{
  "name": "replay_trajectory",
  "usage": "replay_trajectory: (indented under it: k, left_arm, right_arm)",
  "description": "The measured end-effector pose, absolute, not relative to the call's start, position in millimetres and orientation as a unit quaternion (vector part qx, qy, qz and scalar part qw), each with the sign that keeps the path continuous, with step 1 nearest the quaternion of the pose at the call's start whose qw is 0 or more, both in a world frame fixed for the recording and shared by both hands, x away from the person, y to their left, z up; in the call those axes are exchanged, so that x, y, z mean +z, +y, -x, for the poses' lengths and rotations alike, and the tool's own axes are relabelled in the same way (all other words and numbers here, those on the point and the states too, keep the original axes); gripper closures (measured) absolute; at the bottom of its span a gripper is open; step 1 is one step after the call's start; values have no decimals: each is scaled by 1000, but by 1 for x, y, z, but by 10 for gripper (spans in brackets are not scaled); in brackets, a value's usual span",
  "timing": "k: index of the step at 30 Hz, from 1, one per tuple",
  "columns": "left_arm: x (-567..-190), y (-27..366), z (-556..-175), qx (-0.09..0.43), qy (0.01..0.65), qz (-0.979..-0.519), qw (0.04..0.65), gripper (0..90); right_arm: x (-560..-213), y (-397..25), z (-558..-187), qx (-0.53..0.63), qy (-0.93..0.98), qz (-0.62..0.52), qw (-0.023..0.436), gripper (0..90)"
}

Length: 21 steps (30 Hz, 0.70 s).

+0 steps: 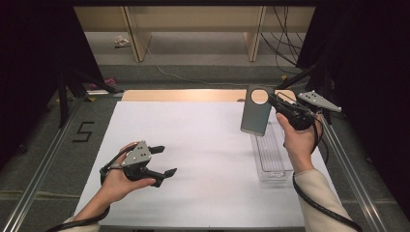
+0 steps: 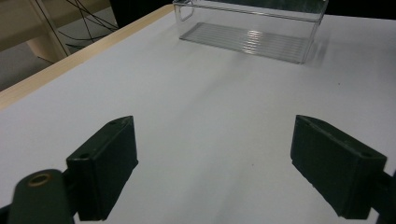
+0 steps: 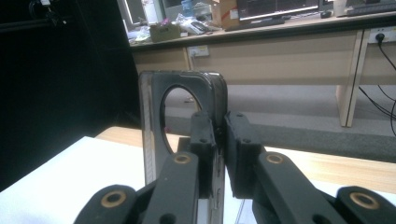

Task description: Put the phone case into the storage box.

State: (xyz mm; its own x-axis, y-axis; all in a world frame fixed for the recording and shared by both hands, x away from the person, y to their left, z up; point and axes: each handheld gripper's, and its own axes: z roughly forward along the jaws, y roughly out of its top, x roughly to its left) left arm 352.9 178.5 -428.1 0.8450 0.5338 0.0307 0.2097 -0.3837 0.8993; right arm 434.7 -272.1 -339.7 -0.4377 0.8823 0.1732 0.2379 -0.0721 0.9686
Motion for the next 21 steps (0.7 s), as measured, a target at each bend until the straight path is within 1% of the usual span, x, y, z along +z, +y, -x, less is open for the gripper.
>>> replay_trajectory:
  k: [21]
  left_arm:
    - [-428,179,-353,160,228,-816,506,141]
  right_arm:
    - [-340,-278,-436,573,616,-458,287,829]
